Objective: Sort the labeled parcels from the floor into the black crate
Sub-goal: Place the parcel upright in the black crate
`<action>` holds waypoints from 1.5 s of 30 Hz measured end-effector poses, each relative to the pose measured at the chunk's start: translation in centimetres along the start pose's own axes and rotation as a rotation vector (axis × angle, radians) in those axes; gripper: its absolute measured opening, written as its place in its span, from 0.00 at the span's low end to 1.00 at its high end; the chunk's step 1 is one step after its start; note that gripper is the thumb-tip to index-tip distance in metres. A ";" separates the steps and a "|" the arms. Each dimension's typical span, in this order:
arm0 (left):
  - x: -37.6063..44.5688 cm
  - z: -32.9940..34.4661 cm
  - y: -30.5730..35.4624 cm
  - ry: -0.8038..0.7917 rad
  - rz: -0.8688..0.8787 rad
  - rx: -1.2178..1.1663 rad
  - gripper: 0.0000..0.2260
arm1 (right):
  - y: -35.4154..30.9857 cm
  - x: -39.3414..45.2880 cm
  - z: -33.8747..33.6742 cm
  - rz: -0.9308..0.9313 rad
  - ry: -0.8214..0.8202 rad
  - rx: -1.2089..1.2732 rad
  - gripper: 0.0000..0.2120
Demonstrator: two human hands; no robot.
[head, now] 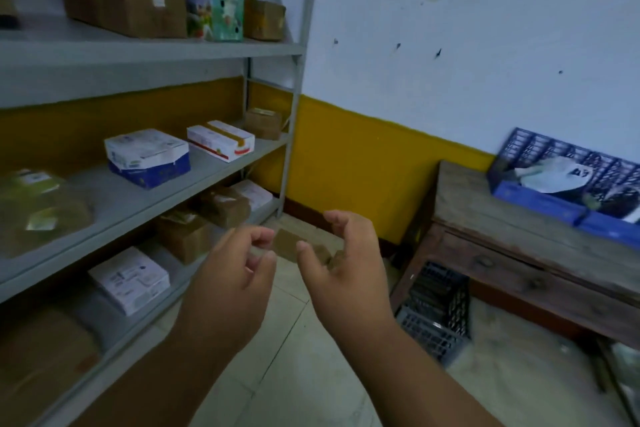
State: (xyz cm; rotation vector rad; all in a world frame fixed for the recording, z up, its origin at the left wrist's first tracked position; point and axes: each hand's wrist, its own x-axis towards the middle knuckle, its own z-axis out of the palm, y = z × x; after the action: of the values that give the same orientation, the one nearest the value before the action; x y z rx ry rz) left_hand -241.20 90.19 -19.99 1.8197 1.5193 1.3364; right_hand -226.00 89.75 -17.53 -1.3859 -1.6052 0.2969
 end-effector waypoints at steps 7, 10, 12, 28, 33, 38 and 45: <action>10.0 5.2 -5.3 -0.087 -0.038 0.039 0.09 | 7.4 8.1 4.3 0.138 0.008 -0.019 0.23; 15.6 8.1 -6.9 -0.114 0.002 0.016 0.08 | 10.2 12.6 5.0 0.178 0.008 -0.065 0.23; 19.8 10.1 -7.6 -0.153 0.046 -0.022 0.08 | 12.1 16.2 5.0 0.217 0.017 -0.115 0.25; 41.1 33.8 -10.5 -0.414 0.102 -0.065 0.09 | 33.5 35.1 2.4 0.439 0.017 -0.183 0.30; 47.7 38.5 -12.2 -0.392 0.065 0.065 0.10 | 41.0 44.9 3.5 0.406 -0.075 -0.137 0.32; 53.0 42.5 -14.2 -0.362 -0.014 0.097 0.10 | 46.3 52.2 5.8 0.364 -0.144 -0.141 0.31; 61.9 47.6 -20.9 -0.489 -0.062 0.136 0.10 | 52.8 59.3 11.1 0.484 -0.136 -0.151 0.31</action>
State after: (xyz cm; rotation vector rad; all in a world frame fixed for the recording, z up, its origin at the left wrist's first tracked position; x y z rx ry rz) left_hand -214.76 165.37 -33.33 1.9757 1.4041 0.6976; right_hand -194.99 162.41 -31.23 -1.9021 -1.4021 0.5737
